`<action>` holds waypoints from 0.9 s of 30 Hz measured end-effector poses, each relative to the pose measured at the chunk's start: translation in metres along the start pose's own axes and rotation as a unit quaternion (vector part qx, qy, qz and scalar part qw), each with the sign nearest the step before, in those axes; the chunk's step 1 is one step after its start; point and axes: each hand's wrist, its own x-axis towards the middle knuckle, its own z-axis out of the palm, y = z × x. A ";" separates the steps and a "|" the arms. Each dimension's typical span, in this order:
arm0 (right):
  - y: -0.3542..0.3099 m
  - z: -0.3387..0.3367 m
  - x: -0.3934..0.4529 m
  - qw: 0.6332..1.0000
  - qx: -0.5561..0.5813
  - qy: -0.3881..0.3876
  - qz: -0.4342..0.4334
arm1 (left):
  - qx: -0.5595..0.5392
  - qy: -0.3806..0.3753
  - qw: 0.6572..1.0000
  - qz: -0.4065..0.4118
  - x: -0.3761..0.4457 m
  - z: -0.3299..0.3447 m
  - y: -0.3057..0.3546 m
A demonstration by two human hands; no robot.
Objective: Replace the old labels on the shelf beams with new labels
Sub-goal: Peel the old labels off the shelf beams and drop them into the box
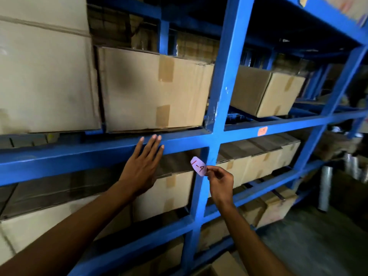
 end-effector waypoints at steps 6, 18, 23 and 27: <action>0.066 -0.070 0.051 0.999 -0.006 -0.021 0.049 | 0.015 0.002 0.998 0.054 0.065 0.009 0.086; 0.233 -0.133 0.061 0.938 -0.217 -0.195 0.189 | 0.043 -0.166 0.984 0.048 0.095 0.073 0.226; 0.292 -0.150 0.022 0.852 -0.314 -0.292 0.301 | 0.015 -0.172 0.985 0.022 0.096 0.076 0.243; 0.313 -0.157 0.001 0.828 -0.293 -0.319 0.355 | 0.000 -0.159 0.987 0.019 0.094 0.082 0.244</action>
